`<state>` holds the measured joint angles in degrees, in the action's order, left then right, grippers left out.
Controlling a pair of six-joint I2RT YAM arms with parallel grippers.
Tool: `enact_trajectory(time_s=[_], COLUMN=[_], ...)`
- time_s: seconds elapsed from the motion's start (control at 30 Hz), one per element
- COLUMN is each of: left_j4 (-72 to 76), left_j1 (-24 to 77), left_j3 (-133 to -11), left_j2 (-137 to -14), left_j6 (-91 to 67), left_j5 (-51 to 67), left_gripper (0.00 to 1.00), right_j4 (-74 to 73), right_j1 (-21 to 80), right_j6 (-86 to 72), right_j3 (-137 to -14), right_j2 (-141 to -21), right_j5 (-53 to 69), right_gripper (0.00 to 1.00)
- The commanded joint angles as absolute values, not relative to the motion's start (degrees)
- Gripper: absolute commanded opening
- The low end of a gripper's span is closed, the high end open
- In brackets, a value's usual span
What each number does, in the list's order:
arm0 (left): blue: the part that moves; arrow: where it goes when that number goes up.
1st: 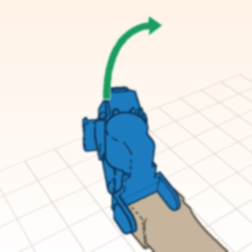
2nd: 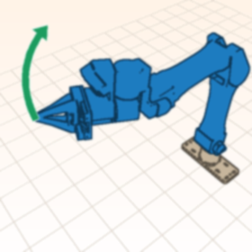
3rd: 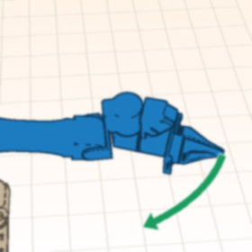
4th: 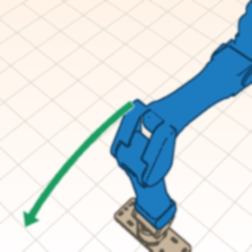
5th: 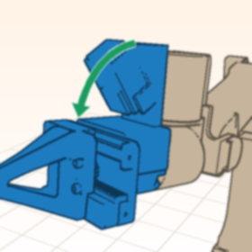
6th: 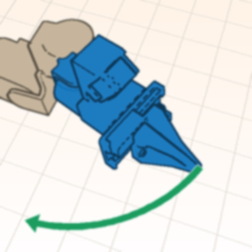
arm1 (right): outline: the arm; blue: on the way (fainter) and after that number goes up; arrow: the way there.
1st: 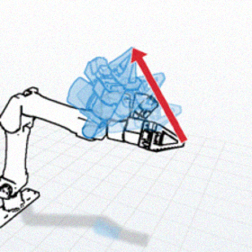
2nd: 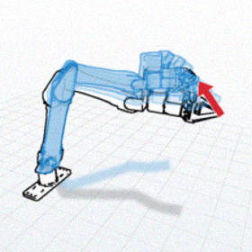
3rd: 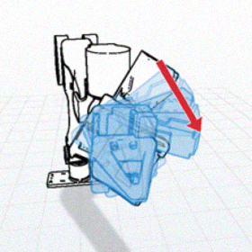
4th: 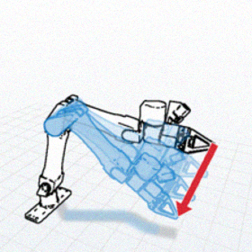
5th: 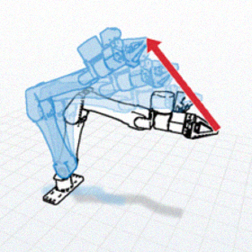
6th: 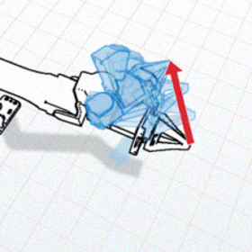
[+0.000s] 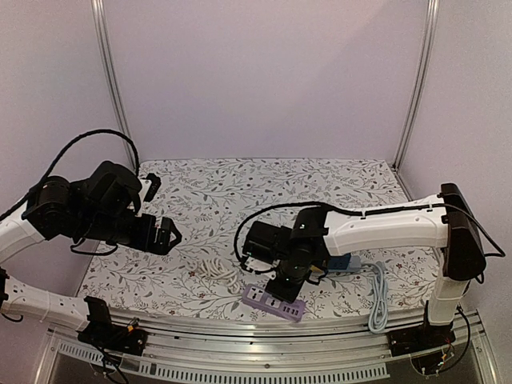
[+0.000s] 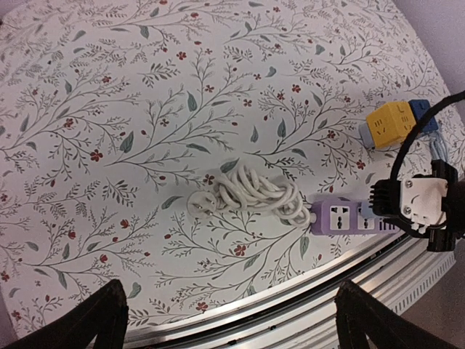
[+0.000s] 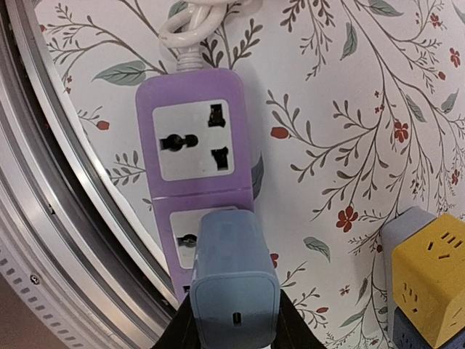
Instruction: Insert the plug
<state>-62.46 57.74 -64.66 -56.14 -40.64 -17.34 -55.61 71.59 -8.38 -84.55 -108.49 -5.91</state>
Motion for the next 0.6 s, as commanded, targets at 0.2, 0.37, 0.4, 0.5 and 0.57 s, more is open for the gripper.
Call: enact_trajectory(time_s=[0.2,0.37,0.4,0.5,0.57], left_j4=[-63.46,-63.37,-63.39,-63.17,-63.11], left_j1=[57.06,57.05,57.04,57.11,57.09], left_j3=[-64.29,-64.56,-64.59,-64.69,-64.77], left_j2=[-55.81,-56.07,-56.07,-56.33,-56.57], left_j6=[-41.66,-41.91,-41.99,-42.26,-42.36], left_j5=[-17.14,-17.36,-17.34,-17.28,-17.27], left_gripper=[1.00,1.00,0.99,1.00,0.99], right_j4=[-55.60,-55.67,-55.56,-56.32,-57.19], right_j1=[73.08,73.10,73.12,73.10,73.10], right_j6=[-12.02,-13.45,-13.67,-14.14,-14.10], right_j3=[-82.94,-82.80,-82.72,-83.15,-83.95], right_j2=[-110.50,-111.48,-111.56,-112.16,-112.83], right_j5=[-9.66,-11.18,-11.33,-12.58,-13.58], right_gripper=[0.00,0.00,0.00,0.00,0.00])
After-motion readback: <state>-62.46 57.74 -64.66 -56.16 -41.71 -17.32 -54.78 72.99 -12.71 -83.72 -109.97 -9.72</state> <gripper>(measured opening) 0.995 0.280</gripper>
